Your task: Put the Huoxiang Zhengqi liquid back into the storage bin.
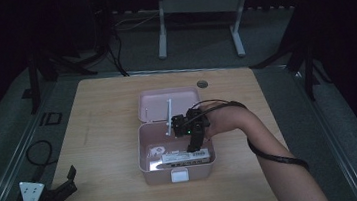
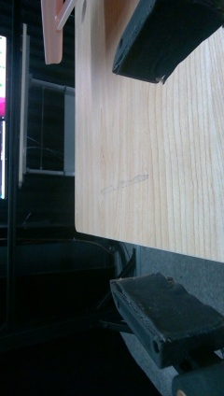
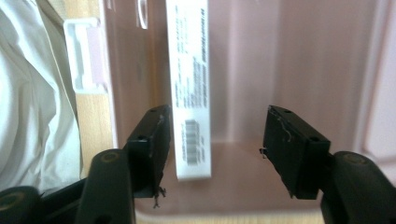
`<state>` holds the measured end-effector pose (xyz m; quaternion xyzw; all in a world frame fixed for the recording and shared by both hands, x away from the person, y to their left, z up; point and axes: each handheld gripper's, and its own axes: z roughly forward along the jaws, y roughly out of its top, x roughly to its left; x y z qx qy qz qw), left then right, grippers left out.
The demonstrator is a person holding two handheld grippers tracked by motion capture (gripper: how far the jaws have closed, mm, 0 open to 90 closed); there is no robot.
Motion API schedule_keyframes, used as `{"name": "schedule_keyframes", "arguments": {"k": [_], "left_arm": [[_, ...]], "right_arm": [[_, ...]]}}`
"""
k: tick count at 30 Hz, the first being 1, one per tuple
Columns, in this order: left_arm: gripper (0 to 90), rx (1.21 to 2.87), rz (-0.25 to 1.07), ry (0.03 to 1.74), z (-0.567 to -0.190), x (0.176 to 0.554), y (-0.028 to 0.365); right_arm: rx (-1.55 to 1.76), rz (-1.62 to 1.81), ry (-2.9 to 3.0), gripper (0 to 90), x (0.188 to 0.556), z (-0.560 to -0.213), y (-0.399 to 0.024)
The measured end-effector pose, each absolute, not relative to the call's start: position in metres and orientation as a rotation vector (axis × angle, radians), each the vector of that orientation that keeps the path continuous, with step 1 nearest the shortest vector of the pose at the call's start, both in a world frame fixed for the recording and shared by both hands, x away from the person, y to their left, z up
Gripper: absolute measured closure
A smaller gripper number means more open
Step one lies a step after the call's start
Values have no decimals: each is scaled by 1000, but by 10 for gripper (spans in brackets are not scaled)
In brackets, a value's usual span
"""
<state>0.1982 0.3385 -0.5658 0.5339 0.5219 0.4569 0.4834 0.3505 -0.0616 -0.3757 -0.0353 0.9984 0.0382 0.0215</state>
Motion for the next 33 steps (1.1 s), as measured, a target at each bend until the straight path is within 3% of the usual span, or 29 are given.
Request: {"name": "schedule_keyframes", "arguments": {"k": [11,15,16,20,33], "left_arm": [[11,1301,1112,1271,-566,198,339],[11,1302,1112,1272,-566,198,339],[10,1306,1114,1275,-566,199,338],[10,1300,1112,1272,-566,198,339],[10,1301,1110,1271,-566,198,339]], "right_arm": [[51,191,3038,328,368,-351,-115],[114,220,3058,258,374,-354,-137],[150,246,3062,193,378,-359,-146],[198,268,3063,144,384,-371,-161],[368,459,2882,119,397,-427,-195]]}}
